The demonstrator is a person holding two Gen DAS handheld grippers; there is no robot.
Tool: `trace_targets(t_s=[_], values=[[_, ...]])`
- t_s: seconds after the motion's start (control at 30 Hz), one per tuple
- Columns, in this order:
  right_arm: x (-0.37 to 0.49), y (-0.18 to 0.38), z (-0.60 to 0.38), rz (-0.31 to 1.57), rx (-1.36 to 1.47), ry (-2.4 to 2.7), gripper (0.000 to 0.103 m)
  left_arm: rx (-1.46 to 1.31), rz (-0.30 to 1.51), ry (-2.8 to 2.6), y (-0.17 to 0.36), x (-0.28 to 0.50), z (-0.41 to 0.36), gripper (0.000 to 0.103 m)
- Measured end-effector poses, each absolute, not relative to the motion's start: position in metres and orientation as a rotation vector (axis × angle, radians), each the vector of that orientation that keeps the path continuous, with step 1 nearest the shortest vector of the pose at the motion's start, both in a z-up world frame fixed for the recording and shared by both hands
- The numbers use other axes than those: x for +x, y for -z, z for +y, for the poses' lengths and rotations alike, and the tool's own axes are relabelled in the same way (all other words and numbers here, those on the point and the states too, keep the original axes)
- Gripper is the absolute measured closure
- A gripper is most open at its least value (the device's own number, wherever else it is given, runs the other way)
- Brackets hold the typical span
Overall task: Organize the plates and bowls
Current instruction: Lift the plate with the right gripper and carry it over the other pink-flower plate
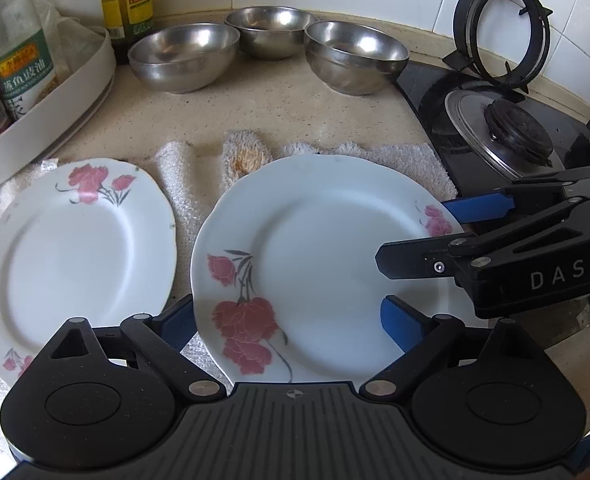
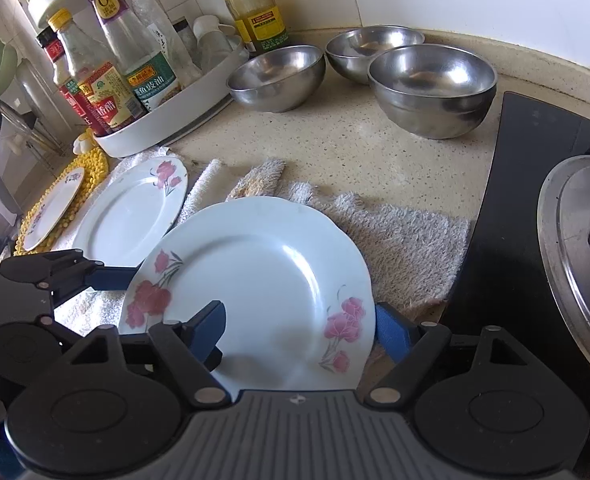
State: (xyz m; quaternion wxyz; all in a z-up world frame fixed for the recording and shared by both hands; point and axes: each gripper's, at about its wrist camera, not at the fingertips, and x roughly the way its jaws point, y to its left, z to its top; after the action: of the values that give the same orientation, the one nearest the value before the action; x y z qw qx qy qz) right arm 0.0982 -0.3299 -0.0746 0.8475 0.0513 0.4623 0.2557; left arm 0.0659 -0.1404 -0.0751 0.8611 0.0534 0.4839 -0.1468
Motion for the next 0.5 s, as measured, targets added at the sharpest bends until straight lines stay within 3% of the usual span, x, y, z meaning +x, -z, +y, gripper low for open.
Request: trace_targets(t_s=[0.5], values=[[0.09,0.063,-0.335,0.97,0.183,-0.472,0.021,0.102,0.978,0.319,0.062,0.067,-0.137,0.005]])
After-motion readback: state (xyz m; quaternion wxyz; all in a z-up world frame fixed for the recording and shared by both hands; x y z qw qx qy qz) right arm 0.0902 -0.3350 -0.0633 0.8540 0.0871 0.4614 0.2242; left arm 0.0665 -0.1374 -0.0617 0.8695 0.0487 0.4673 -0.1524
